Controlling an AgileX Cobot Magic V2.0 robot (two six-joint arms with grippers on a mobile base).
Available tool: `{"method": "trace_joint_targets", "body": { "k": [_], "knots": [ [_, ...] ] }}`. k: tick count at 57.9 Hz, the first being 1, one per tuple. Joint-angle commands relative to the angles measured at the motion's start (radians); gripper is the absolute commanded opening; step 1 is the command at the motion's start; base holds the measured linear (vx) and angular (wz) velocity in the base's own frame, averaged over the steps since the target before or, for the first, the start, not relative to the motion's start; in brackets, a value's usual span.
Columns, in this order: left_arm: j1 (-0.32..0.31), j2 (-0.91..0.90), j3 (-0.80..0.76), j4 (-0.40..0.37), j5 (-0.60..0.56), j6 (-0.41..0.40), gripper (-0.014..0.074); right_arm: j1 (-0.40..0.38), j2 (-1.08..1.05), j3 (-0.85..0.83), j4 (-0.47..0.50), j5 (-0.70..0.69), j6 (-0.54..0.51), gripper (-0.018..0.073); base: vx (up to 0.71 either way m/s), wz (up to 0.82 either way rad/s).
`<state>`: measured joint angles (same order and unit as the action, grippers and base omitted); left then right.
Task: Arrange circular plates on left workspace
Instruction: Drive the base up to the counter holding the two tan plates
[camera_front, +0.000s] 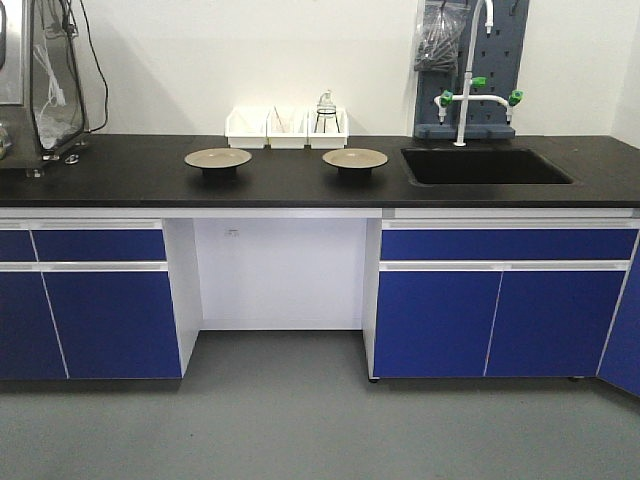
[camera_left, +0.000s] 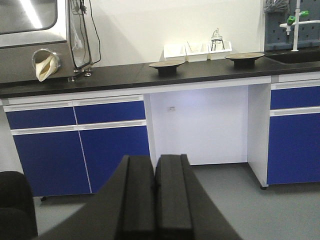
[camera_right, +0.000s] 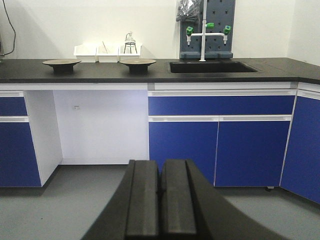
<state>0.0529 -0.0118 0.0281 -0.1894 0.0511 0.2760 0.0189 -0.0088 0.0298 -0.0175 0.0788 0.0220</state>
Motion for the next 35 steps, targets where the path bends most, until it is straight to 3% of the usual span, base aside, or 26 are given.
{"method": "trace_joint_targets", "body": {
  "k": [1,35],
  "knots": [
    [-0.002,-0.013,0.012,-0.002,-0.081,-0.011,0.0003,-0.004,-0.017,0.006,-0.002,-0.079,0.0,0.0002,0.0,0.0],
    [-0.002,-0.013,0.012,-0.002,-0.081,-0.011,0.0003,-0.004,-0.017,0.006,-0.002,-0.079,0.0,0.0002,0.0,0.0]
  ]
}}
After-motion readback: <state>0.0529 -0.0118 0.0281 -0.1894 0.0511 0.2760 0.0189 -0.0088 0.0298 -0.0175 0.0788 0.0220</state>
